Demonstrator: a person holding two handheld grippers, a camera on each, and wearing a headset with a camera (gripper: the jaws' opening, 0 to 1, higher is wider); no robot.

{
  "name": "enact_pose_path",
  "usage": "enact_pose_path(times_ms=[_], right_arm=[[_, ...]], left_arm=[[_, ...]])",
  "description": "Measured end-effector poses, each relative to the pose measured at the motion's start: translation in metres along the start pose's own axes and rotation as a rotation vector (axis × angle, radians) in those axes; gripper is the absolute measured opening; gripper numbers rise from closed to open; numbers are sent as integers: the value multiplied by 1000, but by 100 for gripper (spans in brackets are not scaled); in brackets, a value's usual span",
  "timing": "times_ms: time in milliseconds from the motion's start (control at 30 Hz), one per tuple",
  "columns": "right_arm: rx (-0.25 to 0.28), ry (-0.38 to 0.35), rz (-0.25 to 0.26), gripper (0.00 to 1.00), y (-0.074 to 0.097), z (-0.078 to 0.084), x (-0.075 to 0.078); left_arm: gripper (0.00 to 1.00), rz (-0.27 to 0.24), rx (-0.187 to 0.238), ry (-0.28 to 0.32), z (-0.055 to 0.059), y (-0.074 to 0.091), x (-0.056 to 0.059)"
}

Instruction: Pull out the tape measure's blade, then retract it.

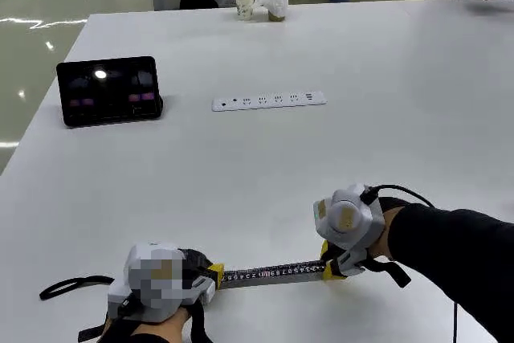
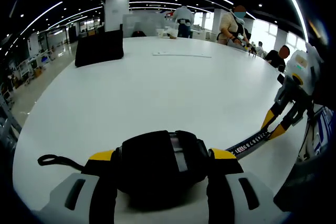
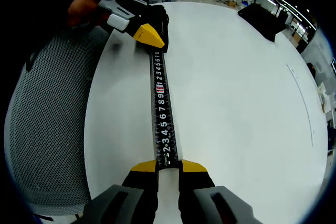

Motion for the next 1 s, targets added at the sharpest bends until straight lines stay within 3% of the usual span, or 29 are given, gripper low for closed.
enact_pose_path(times_ms=[1000], right_arm=[[-13,-33,1,11,-3,-9,0]], left_arm=[[65,1,-3,2,0,0,0]])
Point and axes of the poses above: the centre of the closed fingertips' face, and the gripper's own axes: y roughly backward along the fingers, x roughly to its right, z roughly out of its underside, the point moved 1 cm from there along y, roughly backward along the fingers, and after that the axes turned 9 degrees about z, right-handed, at the moved point
